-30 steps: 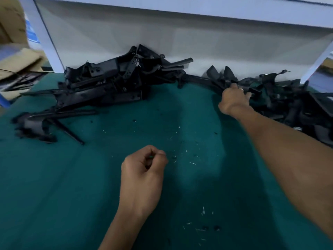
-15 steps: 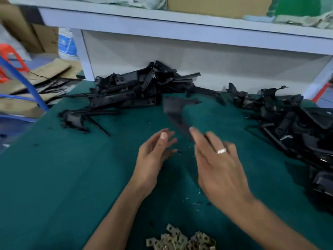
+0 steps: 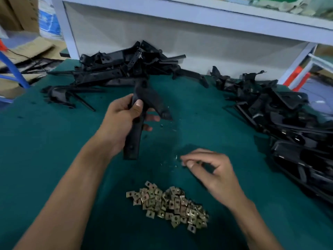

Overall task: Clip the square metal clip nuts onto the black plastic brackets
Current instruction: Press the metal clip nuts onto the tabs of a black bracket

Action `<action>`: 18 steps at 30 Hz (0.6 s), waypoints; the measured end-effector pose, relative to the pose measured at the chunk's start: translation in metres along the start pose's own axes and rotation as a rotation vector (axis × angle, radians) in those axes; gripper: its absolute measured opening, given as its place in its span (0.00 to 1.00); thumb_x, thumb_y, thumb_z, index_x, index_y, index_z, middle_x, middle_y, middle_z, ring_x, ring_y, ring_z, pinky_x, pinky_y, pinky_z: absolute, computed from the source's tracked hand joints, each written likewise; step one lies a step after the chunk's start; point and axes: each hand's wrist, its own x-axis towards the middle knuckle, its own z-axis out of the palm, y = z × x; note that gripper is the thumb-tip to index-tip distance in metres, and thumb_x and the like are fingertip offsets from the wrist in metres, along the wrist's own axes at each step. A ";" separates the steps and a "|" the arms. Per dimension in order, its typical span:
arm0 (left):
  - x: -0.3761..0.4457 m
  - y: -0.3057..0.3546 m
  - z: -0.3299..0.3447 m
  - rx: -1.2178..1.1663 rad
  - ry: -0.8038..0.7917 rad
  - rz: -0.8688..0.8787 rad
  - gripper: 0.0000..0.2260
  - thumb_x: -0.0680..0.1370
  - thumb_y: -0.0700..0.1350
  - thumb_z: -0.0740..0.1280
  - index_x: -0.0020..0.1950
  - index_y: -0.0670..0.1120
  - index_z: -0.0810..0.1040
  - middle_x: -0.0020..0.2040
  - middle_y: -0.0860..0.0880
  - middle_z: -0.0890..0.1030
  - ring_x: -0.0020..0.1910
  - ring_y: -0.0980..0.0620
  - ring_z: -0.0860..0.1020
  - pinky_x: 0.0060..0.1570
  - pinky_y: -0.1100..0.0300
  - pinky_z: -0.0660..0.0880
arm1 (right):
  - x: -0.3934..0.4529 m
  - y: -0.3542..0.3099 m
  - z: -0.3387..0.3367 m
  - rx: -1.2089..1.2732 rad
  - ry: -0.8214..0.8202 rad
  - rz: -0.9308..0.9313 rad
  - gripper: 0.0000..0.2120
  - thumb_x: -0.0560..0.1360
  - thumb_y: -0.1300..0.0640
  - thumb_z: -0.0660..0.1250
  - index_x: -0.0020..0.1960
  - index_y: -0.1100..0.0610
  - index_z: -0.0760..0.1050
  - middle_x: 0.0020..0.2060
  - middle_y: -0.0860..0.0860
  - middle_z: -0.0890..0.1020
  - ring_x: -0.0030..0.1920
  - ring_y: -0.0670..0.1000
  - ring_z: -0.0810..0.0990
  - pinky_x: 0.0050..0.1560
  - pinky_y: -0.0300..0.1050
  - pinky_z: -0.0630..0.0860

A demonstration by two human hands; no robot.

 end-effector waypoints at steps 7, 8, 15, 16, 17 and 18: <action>-0.007 -0.029 -0.014 -0.162 -0.190 -0.300 0.08 0.78 0.31 0.61 0.54 0.40 0.74 0.42 0.48 0.78 0.37 0.50 0.82 0.24 0.62 0.72 | -0.028 0.009 -0.022 -0.058 -0.262 0.200 0.13 0.75 0.61 0.76 0.53 0.44 0.86 0.52 0.45 0.80 0.38 0.47 0.74 0.38 0.40 0.70; -0.007 -0.033 -0.013 -0.144 -0.212 -0.315 0.10 0.77 0.29 0.60 0.54 0.40 0.73 0.43 0.46 0.75 0.34 0.50 0.80 0.22 0.63 0.68 | -0.029 0.007 -0.021 -0.072 -0.273 0.214 0.13 0.74 0.60 0.76 0.53 0.43 0.86 0.52 0.45 0.79 0.38 0.46 0.73 0.39 0.38 0.70; -0.001 -0.043 -0.004 -0.263 -0.452 -0.438 0.09 0.77 0.31 0.58 0.51 0.42 0.72 0.45 0.45 0.76 0.26 0.55 0.64 0.20 0.67 0.60 | -0.017 -0.004 -0.008 -0.055 -0.300 0.310 0.07 0.74 0.53 0.77 0.50 0.44 0.87 0.44 0.46 0.82 0.42 0.45 0.79 0.44 0.45 0.76; -0.001 -0.044 -0.004 -0.257 -0.489 -0.448 0.06 0.78 0.33 0.59 0.50 0.42 0.72 0.44 0.46 0.76 0.26 0.55 0.63 0.19 0.67 0.60 | -0.014 -0.006 -0.008 -0.039 -0.303 0.325 0.06 0.74 0.51 0.77 0.50 0.44 0.87 0.44 0.46 0.83 0.44 0.47 0.81 0.48 0.50 0.78; -0.001 -0.046 -0.003 -0.254 -0.514 -0.456 0.03 0.80 0.36 0.61 0.50 0.43 0.72 0.42 0.47 0.74 0.26 0.55 0.63 0.19 0.66 0.60 | -0.013 -0.009 -0.008 -0.031 -0.313 0.334 0.07 0.73 0.49 0.77 0.51 0.44 0.87 0.44 0.46 0.83 0.45 0.49 0.81 0.50 0.54 0.78; -0.002 -0.047 -0.002 -0.253 -0.522 -0.463 0.02 0.81 0.40 0.64 0.50 0.43 0.72 0.41 0.47 0.72 0.27 0.56 0.62 0.19 0.66 0.60 | -0.011 -0.011 -0.007 -0.035 -0.329 0.340 0.08 0.72 0.47 0.77 0.51 0.43 0.87 0.44 0.46 0.82 0.44 0.50 0.81 0.50 0.56 0.77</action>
